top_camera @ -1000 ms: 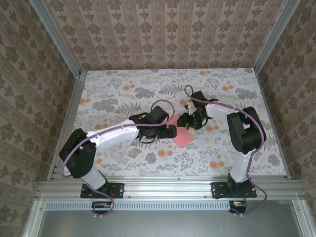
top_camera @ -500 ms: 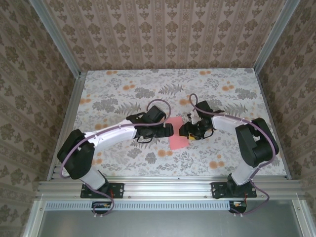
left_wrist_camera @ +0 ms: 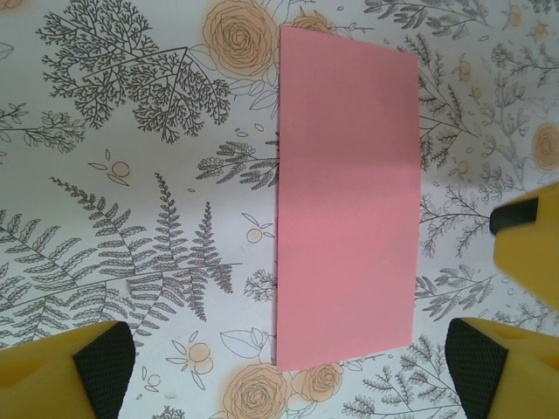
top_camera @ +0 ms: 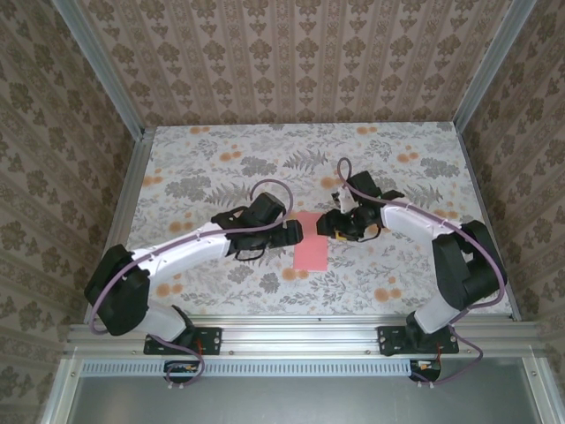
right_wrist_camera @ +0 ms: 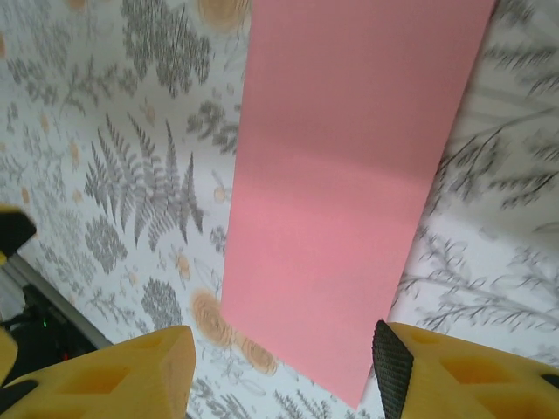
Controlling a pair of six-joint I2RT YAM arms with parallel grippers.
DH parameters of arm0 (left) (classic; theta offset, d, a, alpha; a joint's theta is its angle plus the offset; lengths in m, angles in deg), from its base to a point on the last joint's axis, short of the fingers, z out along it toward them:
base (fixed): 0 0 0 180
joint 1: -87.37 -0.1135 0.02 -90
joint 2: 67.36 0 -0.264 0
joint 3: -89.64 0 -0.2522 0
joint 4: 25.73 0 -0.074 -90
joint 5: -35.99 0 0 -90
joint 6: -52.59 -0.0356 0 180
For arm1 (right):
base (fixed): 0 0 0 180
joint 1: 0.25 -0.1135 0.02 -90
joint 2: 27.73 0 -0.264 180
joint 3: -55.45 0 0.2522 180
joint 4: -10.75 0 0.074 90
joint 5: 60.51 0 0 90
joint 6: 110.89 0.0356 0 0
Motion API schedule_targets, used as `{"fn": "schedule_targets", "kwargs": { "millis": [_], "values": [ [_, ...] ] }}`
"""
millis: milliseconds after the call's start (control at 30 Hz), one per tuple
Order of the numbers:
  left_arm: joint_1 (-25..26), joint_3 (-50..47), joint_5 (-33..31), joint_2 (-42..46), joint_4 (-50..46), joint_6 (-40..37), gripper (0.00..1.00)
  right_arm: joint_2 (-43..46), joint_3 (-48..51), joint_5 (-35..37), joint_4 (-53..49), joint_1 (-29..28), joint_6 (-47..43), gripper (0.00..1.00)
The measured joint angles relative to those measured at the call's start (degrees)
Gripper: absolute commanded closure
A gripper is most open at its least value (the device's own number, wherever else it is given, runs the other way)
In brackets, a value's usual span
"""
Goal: Fold a paper plane with a square sheet of paper (pick it up from the middle)
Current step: Third fold the triangle at the center of the table.
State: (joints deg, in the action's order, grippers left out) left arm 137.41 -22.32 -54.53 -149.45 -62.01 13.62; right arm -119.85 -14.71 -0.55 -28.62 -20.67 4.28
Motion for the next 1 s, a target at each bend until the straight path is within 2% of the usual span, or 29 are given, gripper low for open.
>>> {"fn": "schedule_targets", "kwargs": {
  "millis": [233,533,633,767,1000],
  "values": [
    [-0.2,-3.2,-1.0,3.4,1.8,0.4,0.05,-7.3,-4.2,-0.4,-0.1,1.7,-1.4,0.42],
    [-0.6,-4.4,-0.8,3.3,2.8,0.9,0.07,-11.1,-4.8,-3.6,1.8,1.7,-0.9,0.43],
    [-0.6,-4.4,-0.5,2.7,3.5,0.9,0.12,-11.1,-3.8,-3.7,3.0,1.7,-0.5,0.43],
    [-0.7,-3.7,1.0,-0.8,4.1,0.5,0.26,-11.1,-1.5,-3.7,3.9,1.7,0.7,0.44],
    [-1.8,1.0,4.9,-8.5,6.3,0.2,0.35,-10.9,1.2,-4.9,7.0,2.0,2.3,0.45]
  ]
}}
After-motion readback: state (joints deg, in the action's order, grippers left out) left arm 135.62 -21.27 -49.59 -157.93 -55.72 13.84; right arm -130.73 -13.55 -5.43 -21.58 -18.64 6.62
